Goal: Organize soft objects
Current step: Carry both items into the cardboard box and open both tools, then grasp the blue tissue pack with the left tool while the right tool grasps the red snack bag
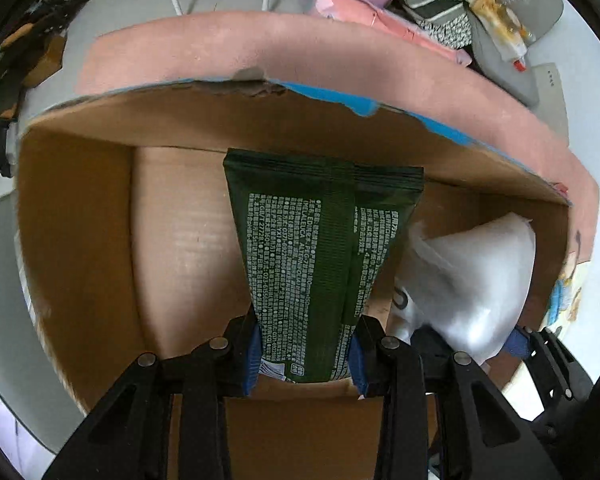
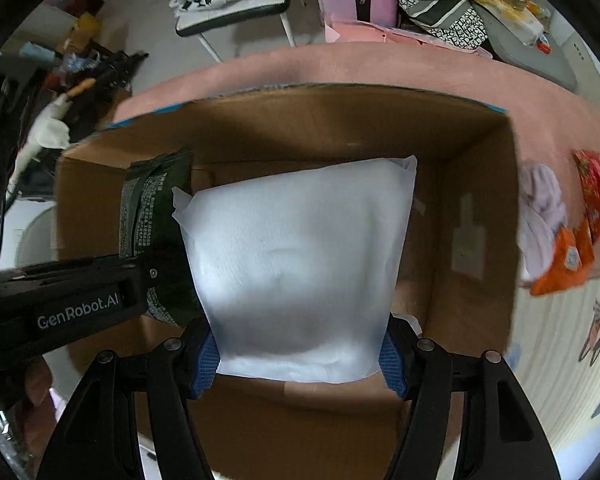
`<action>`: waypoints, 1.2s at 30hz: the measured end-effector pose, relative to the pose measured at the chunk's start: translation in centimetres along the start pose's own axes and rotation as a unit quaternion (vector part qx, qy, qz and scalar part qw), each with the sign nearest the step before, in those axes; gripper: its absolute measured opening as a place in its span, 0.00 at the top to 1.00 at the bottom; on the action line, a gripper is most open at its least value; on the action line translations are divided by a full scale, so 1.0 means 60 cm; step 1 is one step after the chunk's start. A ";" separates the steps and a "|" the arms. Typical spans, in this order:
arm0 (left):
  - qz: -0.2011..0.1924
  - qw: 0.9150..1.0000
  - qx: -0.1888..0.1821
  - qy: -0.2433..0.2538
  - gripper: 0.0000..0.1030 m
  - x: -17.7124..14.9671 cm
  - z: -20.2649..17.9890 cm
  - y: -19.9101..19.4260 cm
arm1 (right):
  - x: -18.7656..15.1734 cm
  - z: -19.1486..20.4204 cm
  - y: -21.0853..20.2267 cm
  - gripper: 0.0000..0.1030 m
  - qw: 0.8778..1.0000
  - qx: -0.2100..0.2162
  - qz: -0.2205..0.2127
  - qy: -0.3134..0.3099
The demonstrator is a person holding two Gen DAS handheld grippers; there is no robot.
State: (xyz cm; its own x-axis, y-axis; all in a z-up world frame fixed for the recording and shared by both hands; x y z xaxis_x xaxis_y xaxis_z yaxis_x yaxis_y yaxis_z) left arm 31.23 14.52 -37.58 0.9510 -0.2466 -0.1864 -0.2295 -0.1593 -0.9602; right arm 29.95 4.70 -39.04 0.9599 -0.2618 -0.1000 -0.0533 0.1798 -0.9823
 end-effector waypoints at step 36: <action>-0.160 0.978 0.130 0.032 0.04 -0.156 -0.060 -0.171 | -0.129 -0.064 -0.178 0.00 0.995 0.049 -0.082 -0.005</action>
State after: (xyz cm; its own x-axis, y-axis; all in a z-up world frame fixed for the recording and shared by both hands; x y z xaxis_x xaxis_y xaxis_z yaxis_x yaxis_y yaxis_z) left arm 23.93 15.01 -25.24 0.9488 -0.2838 0.1385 0.1469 0.0084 -0.9891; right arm 22.01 1.16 -28.35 0.9563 -0.2854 0.0635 0.1318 0.2271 -0.9649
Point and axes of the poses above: each gripper's, at about its wrist camera, not at the fingertips, and y roughly the way its jaws point, z to its left, x to its top, the point moved 5 cm from there along y, roughly the way its jaws point, and after that the axes turned 15 degrees about y, right-handed, at the moved point
